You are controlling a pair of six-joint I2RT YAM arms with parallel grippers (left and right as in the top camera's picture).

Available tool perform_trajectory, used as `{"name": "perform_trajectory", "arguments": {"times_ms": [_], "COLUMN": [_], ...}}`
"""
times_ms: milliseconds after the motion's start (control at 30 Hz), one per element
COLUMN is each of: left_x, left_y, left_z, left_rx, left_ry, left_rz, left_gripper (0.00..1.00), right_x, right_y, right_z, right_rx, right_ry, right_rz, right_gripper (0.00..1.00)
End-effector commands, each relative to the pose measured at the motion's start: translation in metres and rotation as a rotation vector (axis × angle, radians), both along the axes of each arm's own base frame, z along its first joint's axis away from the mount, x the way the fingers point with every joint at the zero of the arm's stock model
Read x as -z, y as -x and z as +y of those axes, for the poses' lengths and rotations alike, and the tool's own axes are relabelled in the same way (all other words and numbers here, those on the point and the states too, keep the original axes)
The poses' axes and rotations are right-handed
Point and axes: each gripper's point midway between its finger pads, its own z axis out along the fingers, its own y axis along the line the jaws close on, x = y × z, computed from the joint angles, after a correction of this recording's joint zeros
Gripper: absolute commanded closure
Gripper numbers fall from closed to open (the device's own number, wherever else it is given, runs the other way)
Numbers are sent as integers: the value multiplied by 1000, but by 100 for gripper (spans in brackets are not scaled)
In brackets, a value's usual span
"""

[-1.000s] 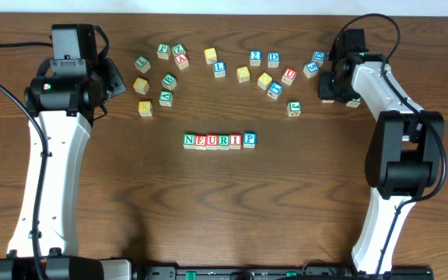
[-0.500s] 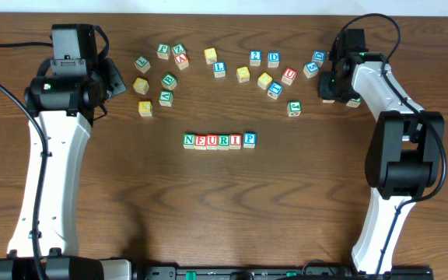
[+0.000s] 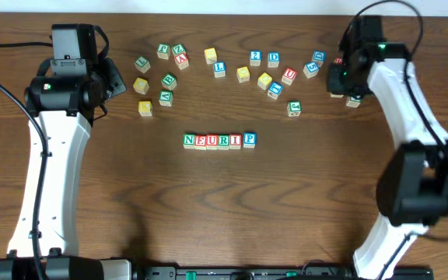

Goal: Spell out NEURIPS
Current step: 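Carry the yellow S block with the right gripper toward the row, then lower the S block right of P and open the right gripper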

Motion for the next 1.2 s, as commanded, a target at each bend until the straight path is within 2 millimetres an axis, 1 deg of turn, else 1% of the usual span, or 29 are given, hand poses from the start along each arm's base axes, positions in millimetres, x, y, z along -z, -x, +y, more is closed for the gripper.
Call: {"name": "perform_trajectory", "arguments": {"times_ms": [0,67,167,400,533,700,867,1033,1167], "left_x": [-3,-3,-3,-3,-3,-3,-3,-3,-3], "left_y": [0,0,0,0,0,0,0,0,0], "left_z": [2,2,2,2,2,2,2,2,2], "left_rx": [0,0,0,0,0,0,0,0,0], "left_ry": [-12,-12,-12,-12,-12,-12,-12,-12,-12], "left_rz": [-5,-5,-5,-5,-5,-5,-5,-5,-5], "left_gripper": [50,50,50,50,50,50,50,50,50], "right_x": [-39,-42,-36,-7,10,39,62,73,81], "right_y": [9,19,35,68,84,105,117,121,124], "right_z": [32,46,65,102,117,130,147,163,166], "right_rx": [-65,-96,-138,-184,-170,-96,-73,-94,-89], "right_ry": [-88,-119,-145,-140,-144,-153,-162,-161,-126], "right_rz": [-54,-29,36,177,227,293,299,278,274], "right_gripper": [81,82,82,83,86,86,85,85,84]}}
